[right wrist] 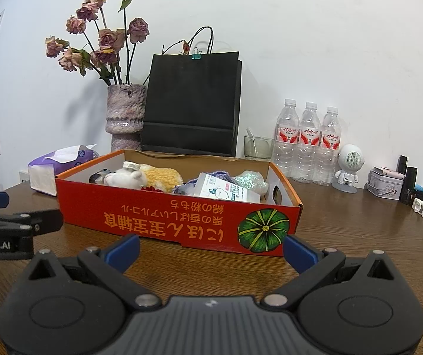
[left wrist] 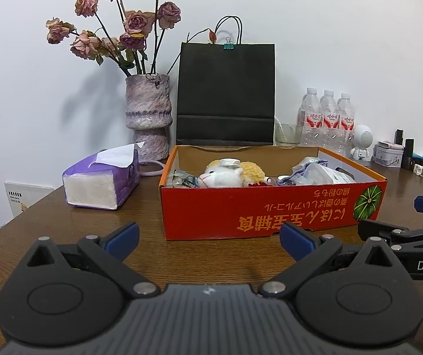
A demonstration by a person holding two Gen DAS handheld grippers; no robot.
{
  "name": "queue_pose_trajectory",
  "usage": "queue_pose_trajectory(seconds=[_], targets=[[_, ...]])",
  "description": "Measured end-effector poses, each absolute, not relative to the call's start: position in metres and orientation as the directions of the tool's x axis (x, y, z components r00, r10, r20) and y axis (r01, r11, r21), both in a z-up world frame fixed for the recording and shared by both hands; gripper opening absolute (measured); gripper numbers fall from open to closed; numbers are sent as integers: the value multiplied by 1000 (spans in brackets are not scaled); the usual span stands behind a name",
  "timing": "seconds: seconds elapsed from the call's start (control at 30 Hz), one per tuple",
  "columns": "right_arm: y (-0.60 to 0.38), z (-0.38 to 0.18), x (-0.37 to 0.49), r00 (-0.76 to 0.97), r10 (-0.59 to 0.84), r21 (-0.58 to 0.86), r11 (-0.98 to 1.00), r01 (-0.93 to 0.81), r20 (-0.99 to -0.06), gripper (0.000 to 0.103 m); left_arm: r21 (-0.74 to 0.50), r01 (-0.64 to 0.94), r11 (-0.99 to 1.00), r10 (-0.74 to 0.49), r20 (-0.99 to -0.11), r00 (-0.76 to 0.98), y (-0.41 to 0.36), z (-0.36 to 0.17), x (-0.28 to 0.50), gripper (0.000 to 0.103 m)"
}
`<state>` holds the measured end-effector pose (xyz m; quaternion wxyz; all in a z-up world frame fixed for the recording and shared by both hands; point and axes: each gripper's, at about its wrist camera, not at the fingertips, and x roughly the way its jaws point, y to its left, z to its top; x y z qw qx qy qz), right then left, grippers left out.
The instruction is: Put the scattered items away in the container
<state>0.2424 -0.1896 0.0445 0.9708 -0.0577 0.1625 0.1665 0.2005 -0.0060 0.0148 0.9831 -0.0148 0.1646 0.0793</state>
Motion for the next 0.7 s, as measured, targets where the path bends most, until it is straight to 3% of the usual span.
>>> queue_pose_trajectory(seconds=[0.7], targets=[[-190,45,242,892,304,-58,938,-342,-335,103,0,-156,988,149,-298,943,-7,16,196,103]])
